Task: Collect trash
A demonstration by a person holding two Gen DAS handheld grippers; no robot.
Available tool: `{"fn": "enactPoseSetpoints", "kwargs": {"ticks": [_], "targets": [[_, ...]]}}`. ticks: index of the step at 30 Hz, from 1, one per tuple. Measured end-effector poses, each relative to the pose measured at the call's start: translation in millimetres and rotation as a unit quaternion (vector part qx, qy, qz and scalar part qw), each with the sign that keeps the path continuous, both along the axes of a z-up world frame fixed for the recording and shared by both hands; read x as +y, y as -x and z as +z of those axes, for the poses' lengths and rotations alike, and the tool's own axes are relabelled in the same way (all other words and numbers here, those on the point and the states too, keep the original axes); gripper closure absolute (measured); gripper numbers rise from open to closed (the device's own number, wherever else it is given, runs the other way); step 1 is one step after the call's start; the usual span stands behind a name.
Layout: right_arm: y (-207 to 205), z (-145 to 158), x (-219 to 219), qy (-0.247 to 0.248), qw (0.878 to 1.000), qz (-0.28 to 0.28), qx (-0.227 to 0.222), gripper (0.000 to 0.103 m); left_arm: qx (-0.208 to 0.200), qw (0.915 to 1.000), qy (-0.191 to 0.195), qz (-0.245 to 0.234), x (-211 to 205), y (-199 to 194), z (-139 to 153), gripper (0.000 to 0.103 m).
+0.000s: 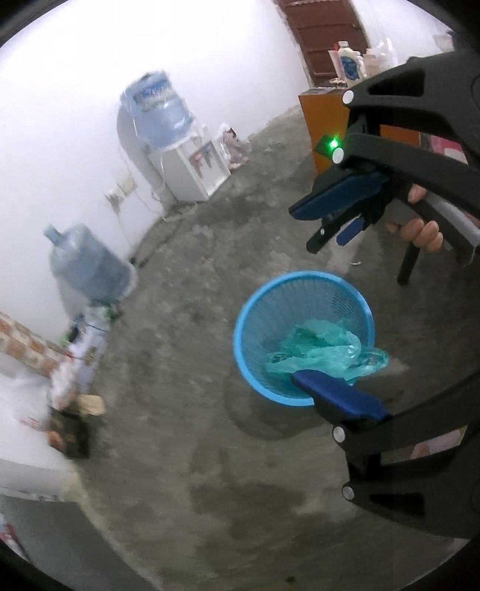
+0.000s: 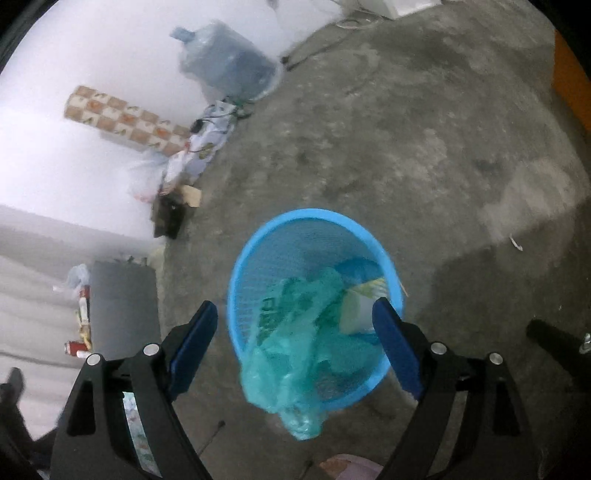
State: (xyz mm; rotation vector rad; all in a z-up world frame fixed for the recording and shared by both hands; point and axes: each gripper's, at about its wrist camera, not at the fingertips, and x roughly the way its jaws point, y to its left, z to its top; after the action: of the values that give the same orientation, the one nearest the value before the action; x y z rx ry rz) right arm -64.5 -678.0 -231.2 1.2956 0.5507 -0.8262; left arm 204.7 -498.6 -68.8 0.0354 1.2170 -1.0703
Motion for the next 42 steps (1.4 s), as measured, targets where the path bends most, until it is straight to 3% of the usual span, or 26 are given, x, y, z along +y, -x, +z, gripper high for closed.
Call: {"fn": "enactPoseSetpoints", "kwargs": {"ticks": [5,9,11,16,22,26,29,32,38,42], "targets": [[-17,52,25,0.053,0.998,0.03,-0.007,0.02,-0.052,0.9977,0.042,-0.011,40,22,67,0.025],[-44,108,61,0.119,0.99,0.08,-0.005,0.019,-0.111,0.9911,0.072,-0.01,95,40,118,0.02],[-57,129,81,0.146,0.984,0.106,0.003,0.013,-0.132,0.9883,0.076,0.002,127,47,136,0.02],[-103,190,155,0.25,0.946,0.202,0.049,0.007,-0.174,0.9796,0.089,0.049,221,63,172,0.017],[-134,243,237,0.33,0.9,0.277,0.065,0.006,-0.21,0.9641,0.071,0.146,334,80,181,0.017],[-148,259,287,0.365,0.871,0.318,0.081,0.006,-0.207,0.9473,0.072,0.234,413,89,176,0.017],[-154,267,316,0.4,0.845,0.343,0.089,0.006,-0.222,0.9276,0.056,0.295,461,99,171,0.017],[-155,274,336,0.426,0.828,0.356,0.079,0.006,-0.243,0.9071,0.036,0.342,502,111,168,0.017],[-159,284,357,0.396,0.82,0.411,-0.037,0.006,-0.251,0.8733,-0.008,0.418,566,126,153,0.016],[-172,288,382,0.379,0.802,0.458,-0.062,0.006,-0.246,0.8639,-0.01,0.439,588,131,144,0.016]]}}
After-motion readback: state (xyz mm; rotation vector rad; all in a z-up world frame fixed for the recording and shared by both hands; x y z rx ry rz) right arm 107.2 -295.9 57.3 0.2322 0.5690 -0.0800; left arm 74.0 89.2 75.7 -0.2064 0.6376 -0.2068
